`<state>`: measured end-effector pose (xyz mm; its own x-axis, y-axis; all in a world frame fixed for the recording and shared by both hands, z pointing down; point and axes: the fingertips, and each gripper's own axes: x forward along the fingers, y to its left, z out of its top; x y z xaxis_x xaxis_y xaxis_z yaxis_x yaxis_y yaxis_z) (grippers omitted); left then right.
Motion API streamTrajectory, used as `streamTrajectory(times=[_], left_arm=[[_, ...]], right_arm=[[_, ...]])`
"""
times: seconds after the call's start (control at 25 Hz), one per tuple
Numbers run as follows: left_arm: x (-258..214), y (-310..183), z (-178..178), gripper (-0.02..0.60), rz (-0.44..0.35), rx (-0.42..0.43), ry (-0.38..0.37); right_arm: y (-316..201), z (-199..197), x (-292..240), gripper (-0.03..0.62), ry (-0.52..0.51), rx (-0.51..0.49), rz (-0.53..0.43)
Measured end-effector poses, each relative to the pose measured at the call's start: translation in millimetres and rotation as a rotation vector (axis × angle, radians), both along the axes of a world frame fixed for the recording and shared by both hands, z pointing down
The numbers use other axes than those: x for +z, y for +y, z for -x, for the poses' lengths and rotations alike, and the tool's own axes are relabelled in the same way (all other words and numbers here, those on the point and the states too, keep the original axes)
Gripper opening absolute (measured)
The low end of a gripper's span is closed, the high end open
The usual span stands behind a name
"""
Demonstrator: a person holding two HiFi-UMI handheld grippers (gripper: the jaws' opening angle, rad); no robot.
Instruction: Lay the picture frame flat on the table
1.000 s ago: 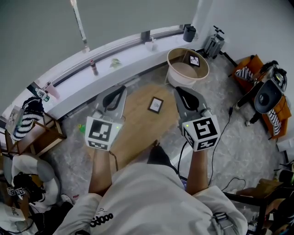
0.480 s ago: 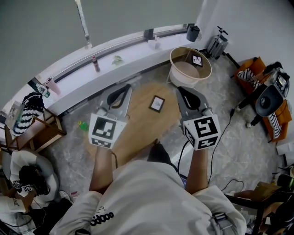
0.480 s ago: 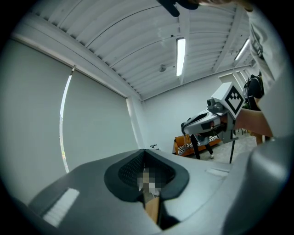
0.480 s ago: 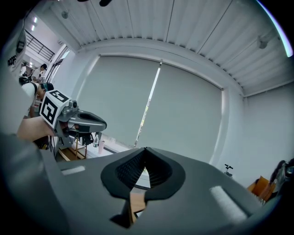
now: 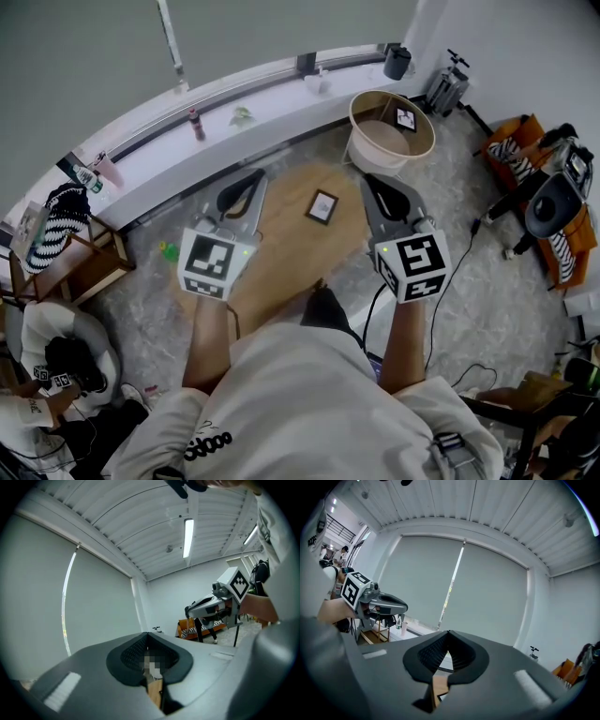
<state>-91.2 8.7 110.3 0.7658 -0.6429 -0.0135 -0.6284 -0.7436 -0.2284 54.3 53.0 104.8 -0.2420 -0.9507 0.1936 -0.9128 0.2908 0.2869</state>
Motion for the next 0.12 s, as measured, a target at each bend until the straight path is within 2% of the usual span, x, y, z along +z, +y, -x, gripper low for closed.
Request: streamTrajectory(times=[0.12], left_arm=[[3.8,-1.3,0.9,0.009,0.011,-0.002,0.004]], right_arm=[[-1.3,-2.7,2.2,0.002,0.000,0.005,0.001]])
